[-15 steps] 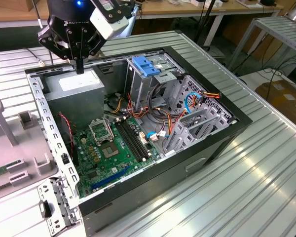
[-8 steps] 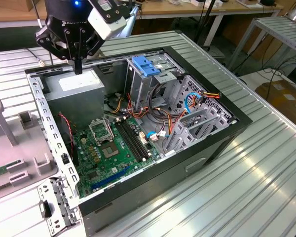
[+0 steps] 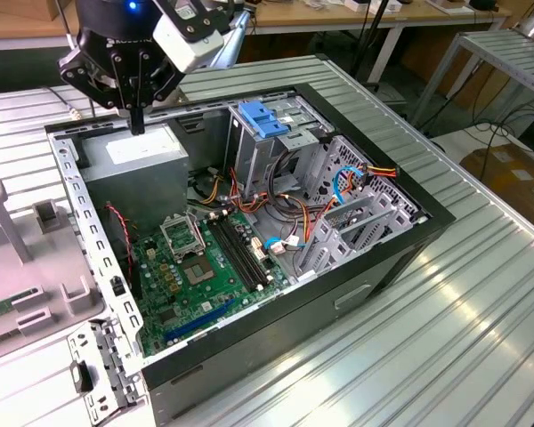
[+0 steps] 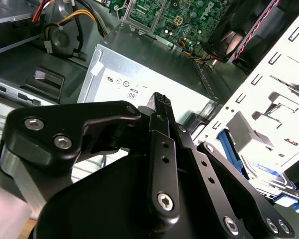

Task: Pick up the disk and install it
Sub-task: 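Reach for the disk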

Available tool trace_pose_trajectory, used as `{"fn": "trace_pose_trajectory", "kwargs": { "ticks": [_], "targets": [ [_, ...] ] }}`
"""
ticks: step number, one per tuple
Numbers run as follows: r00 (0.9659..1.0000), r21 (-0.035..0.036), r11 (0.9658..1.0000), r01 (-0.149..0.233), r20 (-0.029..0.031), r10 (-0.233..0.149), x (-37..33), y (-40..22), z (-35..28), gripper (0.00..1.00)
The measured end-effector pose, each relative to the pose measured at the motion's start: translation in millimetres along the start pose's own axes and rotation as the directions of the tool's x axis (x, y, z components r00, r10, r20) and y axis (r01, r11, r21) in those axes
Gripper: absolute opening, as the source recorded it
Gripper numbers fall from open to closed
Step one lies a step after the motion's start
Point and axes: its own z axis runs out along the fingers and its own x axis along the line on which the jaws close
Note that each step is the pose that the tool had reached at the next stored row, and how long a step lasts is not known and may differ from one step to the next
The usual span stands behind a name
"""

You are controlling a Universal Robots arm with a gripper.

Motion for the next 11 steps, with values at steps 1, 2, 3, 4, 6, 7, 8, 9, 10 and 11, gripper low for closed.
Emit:
{"fn": "trace_pose_trajectory", "kwargs": {
  "ticks": [1,2,3,4,6,7,8,9,10,11],
  "targets": [
    [1.0000,0.0000,1.0000,0.000,0.0001,0.000,0.7,0.0,0.0,0.11],
    [1.0000,0.0000,1.0000,0.000,0.0000,0.000,1.2,-0.1,-0.1,0.11],
    [1.0000,0.0000,1.0000,0.000,0.0000,0.000,1.7,-0.1,0.0,0.11],
    [1.0000,0.0000,1.0000,0.000,0.0001,0.000,2.2,-0.2,0.0,0.11],
    [1.0000,0.0000,1.0000,0.000,0.0001,0.000,3.2,-0.2,-0.1,0.11],
    [1.0000,0.0000,1.0000,0.000,0.0000,0.000,3.8,-0.3,-0.1,0.11],
    [1.0000,0.0000,1.0000,0.000,0.0000,0.000,4.5,-0.3,-0.1,0.11],
    [1.0000,0.0001,1.0000,0.000,0.0000,0.000,5.1,-0.4,-0.2,0.11],
    [1.0000,0.0000,1.0000,0.000,0.0000,0.000,6.6,-0.5,-0.2,0.11],
    [1.0000,0.0000,1.0000,0.000,0.0000,0.000,7.8,-0.6,-0.2,0.11]
  ]
}}
